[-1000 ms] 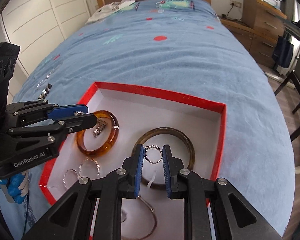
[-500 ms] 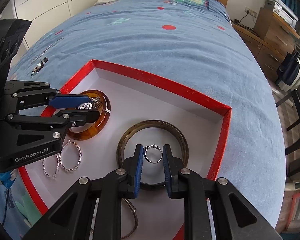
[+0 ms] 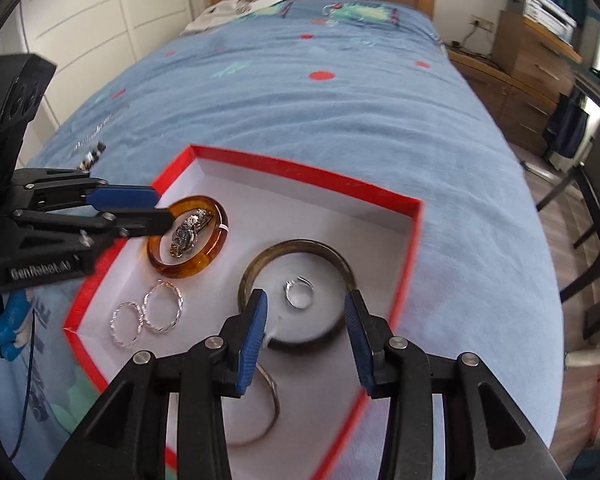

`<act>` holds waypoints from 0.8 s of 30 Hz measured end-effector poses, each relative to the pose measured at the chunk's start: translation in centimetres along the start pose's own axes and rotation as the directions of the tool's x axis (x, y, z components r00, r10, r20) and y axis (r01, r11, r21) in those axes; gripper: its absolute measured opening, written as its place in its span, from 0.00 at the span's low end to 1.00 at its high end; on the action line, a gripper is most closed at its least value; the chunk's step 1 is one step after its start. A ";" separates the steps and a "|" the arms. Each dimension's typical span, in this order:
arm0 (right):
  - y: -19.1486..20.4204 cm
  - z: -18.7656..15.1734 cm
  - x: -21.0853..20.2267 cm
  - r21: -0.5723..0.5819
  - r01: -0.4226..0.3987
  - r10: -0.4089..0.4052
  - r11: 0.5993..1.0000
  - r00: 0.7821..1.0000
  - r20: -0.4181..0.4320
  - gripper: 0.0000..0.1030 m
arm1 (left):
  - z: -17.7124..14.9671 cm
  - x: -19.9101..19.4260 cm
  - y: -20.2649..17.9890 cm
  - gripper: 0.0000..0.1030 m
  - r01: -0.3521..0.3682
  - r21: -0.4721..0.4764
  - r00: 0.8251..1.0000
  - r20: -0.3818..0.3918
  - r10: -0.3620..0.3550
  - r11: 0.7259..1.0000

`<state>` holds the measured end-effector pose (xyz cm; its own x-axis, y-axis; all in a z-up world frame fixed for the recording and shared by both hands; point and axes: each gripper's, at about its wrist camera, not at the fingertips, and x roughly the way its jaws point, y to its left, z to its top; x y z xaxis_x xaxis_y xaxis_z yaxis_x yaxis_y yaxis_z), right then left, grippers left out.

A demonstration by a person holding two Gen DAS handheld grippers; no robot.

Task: Organize jewelry
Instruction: 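Withdraw both tools and move them toward the necklace and bead bracelet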

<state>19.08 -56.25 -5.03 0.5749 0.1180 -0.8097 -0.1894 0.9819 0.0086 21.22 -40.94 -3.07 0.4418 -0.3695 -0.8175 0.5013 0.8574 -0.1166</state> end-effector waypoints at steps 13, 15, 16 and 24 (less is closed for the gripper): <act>3.2 -3.1 -8.6 0.079 0.013 -0.021 0.997 0.995 0.097 0.45 | -5.6 -11.2 3.7 0.41 -0.095 -0.105 0.990 0.097 0.106 0.990; 4.3 -3.4 -9.9 0.087 0.005 -0.015 0.996 0.993 0.116 0.46 | -6.6 -13.1 4.5 0.43 -0.105 -0.123 0.986 0.115 0.120 0.987; 4.7 -3.4 -10.3 0.088 0.003 -0.014 0.996 0.992 0.122 0.46 | -7.1 -14.0 4.9 0.43 -0.112 -0.130 0.984 0.123 0.128 0.985; 9.5 -3.3 -14.1 0.090 -0.003 -0.016 0.996 0.978 0.208 0.55 | -10.7 -21.5 9.9 0.43 -0.134 -0.183 0.966 0.196 0.170 0.974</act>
<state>6.56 -49.12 4.52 0.7310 0.1303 -0.6698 -0.1182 0.9909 0.0638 8.69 -20.64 7.34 0.6575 -0.2812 -0.6990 0.2930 0.9501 -0.1066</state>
